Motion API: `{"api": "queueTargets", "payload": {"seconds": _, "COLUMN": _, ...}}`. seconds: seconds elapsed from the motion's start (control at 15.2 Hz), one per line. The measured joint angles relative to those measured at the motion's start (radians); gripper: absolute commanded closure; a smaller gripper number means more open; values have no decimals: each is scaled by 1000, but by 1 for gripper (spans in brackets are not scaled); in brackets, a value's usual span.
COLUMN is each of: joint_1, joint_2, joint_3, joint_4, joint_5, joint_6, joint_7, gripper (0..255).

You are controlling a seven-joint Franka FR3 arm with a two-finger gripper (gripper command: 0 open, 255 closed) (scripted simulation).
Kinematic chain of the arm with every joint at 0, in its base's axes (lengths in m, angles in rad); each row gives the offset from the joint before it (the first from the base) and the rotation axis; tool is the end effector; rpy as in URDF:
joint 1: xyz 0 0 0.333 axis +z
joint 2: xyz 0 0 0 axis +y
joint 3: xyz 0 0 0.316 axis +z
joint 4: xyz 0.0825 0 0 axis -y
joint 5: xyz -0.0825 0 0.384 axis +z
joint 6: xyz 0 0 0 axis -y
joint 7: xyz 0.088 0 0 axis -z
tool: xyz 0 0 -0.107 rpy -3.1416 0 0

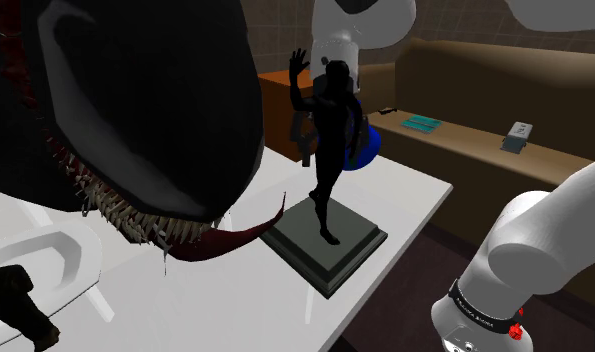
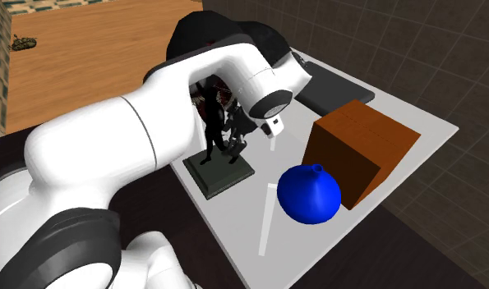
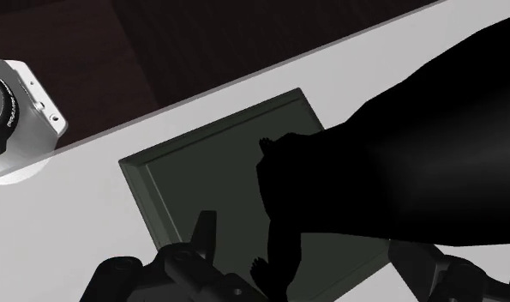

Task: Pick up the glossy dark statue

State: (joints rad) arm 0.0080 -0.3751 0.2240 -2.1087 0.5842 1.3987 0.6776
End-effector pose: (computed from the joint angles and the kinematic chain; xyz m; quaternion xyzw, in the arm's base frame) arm 0.3786 0.1704 0.5565 -0.9278 0.2243 0.2552 0.1541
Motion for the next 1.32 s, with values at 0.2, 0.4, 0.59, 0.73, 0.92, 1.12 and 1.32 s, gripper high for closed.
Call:
{"api": "queueTargets", "payload": {"seconds": 0.2, "joint_1": 0, "joint_2": 3, "joint_3": 3, "joint_4": -31, "joint_5": 1, "joint_6": 28, "joint_7": -14, "gripper": 0}}
{"api": "queueTargets", "payload": {"seconds": 0.4, "joint_1": 1, "joint_2": 4, "joint_3": 9, "joint_4": -64, "joint_5": 3, "joint_6": 59, "joint_7": -27, "gripper": 255}}
{"api": "queueTargets", "payload": {"seconds": 0.59, "joint_1": 1, "joint_2": 3, "joint_3": 9, "joint_4": -68, "joint_5": 3, "joint_6": 62, "joint_7": -29, "gripper": 255}}
{"api": "queueTargets", "payload": {"seconds": 0.73, "joint_1": 1, "joint_2": 3, "joint_3": 9, "joint_4": -68, "joint_5": 3, "joint_6": 63, "joint_7": -29, "gripper": 255}}
{"api": "queueTargets", "payload": {"seconds": 0.92, "joint_1": 1, "joint_2": 3, "joint_3": 9, "joint_4": -68, "joint_5": 3, "joint_6": 63, "joint_7": -29, "gripper": 255}}
{"api": "queueTargets", "payload": {"seconds": 1.12, "joint_1": 1, "joint_2": 4, "joint_3": 9, "joint_4": -62, "joint_5": 2, "joint_6": 58, "joint_7": -26, "gripper": 255}}
{"api": "queueTargets", "payload": {"seconds": 1.32, "joint_1": 0, "joint_2": 5, "joint_3": 6, "joint_4": -37, "joint_5": -4, "joint_6": 32, "joint_7": -12, "gripper": 255}}
